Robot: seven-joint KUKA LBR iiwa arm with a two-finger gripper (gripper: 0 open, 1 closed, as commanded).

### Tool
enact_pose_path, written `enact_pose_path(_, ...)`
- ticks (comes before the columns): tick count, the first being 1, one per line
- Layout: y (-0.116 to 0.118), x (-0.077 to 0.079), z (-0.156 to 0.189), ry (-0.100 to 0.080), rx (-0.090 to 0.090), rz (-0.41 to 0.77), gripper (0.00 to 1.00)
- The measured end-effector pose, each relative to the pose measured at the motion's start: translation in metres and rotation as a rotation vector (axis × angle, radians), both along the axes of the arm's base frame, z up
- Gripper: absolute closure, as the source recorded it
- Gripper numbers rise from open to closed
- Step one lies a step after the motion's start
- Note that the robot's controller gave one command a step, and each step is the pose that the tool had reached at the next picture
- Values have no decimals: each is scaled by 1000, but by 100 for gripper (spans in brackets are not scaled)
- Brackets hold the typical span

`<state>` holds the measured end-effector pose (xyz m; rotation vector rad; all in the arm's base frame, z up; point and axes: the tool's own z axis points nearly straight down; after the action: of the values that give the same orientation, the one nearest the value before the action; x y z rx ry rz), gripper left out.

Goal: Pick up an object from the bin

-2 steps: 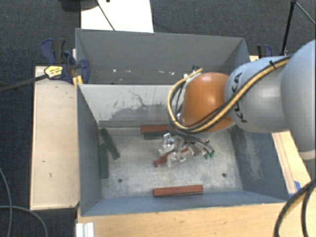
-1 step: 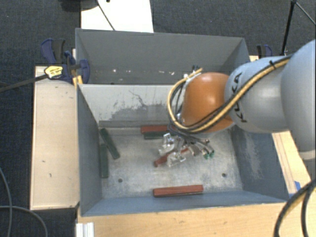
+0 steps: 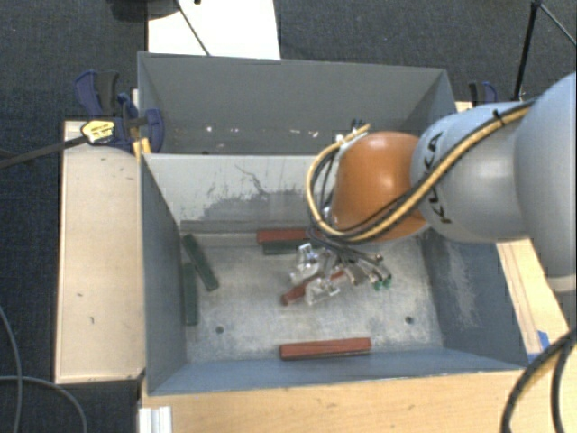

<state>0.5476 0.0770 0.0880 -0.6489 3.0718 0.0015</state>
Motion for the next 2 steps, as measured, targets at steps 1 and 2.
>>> enact_pose_path(1, -1, 0, 12, 4, 0, 12, 100)
enact_pose_path(2, -5, 5, 11, -3, -1, 116, 100)
